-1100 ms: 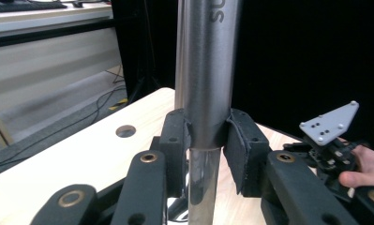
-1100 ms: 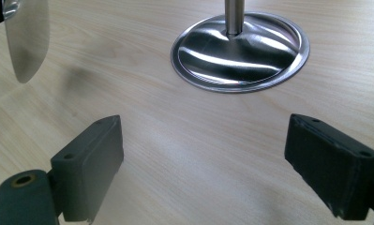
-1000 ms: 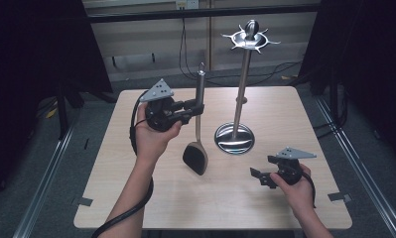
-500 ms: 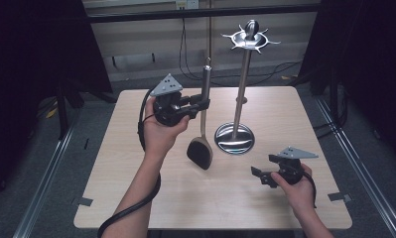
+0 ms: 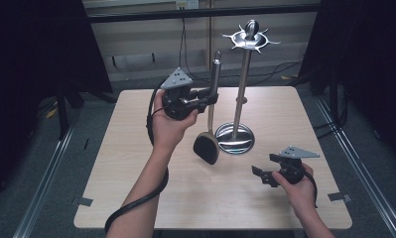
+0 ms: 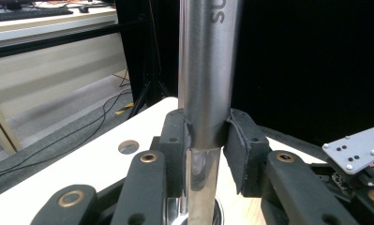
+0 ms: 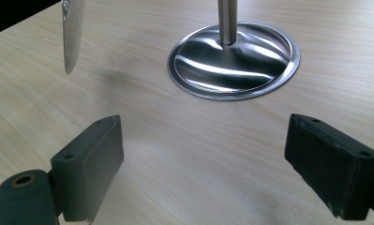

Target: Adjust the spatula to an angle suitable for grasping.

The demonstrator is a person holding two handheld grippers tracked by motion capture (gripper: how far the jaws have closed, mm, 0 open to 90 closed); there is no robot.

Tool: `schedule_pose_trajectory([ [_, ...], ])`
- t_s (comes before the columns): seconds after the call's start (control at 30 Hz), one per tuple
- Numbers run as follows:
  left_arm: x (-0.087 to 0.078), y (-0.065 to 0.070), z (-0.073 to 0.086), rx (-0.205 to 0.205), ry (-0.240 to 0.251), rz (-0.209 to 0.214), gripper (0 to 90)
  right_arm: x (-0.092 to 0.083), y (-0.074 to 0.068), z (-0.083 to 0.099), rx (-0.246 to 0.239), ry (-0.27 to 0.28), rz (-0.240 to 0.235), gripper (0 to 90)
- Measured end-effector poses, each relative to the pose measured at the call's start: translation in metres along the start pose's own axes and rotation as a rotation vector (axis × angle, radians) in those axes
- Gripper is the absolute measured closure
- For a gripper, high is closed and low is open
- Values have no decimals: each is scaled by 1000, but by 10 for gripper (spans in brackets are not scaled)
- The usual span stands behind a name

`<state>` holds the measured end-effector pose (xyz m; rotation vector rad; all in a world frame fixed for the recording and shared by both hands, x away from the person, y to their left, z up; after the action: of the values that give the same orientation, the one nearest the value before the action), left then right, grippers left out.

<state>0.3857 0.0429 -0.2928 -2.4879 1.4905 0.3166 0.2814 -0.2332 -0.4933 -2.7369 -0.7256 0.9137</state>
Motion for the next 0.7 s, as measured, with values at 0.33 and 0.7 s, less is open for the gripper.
schedule_pose_trajectory([
  [0.33, 11, 0, -6, -6, 3, 5, 698, -1, 0, 0, 2, 2, -2, 117],
  [0.7, 21, 0, -8, -11, -11, 8, 698, -2, 0, -1, 2, 6, -1, 117],
])
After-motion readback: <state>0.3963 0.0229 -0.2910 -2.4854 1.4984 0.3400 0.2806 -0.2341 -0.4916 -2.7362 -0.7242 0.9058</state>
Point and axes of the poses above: each handheld gripper's, and its own axes: x roughly forward along the jaws, z roughly out of its underside, y roughly to its right, the point moved 3 cm from there along x, roughly forward along the jaws, and after that the axes turned 8 degrees about x, right-handed, at the moved point
